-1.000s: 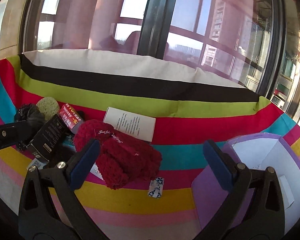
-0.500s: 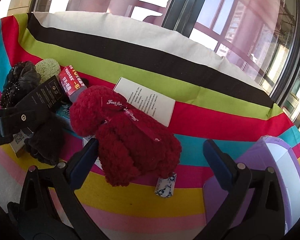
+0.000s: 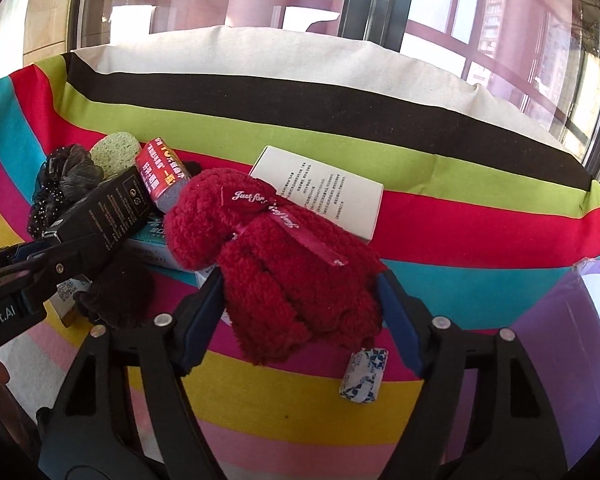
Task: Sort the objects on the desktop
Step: 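Grasp the black DORMI box with the left tool while the right tool grasps the red slipper, then drop the DORMI box and red slipper into the purple box, opening both tools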
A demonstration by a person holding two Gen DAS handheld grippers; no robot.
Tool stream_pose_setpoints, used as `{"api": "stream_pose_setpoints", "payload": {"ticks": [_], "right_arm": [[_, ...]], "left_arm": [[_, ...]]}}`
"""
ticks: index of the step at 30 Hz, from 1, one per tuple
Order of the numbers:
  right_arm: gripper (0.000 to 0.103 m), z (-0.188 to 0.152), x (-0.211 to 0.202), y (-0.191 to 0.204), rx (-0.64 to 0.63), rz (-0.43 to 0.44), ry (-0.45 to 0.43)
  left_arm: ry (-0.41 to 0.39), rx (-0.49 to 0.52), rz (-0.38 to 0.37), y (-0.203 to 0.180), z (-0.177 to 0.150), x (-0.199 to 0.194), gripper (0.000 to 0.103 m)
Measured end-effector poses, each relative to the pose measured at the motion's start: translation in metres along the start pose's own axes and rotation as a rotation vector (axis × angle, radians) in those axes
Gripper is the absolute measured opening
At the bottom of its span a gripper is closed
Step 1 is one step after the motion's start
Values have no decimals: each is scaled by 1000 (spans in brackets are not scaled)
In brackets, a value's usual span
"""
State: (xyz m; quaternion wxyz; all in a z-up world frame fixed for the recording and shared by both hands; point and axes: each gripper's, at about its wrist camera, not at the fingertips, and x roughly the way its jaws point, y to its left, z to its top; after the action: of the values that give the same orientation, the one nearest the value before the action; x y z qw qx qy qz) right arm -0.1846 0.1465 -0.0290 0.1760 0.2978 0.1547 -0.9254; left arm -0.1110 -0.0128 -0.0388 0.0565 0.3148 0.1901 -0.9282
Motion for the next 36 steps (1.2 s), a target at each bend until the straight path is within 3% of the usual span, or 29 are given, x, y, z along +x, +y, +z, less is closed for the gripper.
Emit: {"api": "stream_pose_setpoints", "payload": {"ticks": [1, 6, 9, 14, 27, 36], "right_arm": [[51, 0, 0, 1, -1, -4, 0], [33, -3, -3, 1, 31, 8, 14], [28, -7, -10, -6, 94, 57, 30], [26, -15, -29, -25, 224, 153, 58], [26, -12, -109, -64, 328, 273, -8], [26, -23, -168, -128, 451, 265, -64]], "left_arm": [[-5, 3, -3, -1, 0, -2, 40], [-21, -3, -27, -3, -2, -11, 40], [-26, 18, -35, -9, -4, -13, 40], [-50, 21, -67, -14, -2, -24, 40], [-103, 45, -140, -38, 8, -37, 40], [-208, 177, -304, -85, 1, -74, 40]]}}
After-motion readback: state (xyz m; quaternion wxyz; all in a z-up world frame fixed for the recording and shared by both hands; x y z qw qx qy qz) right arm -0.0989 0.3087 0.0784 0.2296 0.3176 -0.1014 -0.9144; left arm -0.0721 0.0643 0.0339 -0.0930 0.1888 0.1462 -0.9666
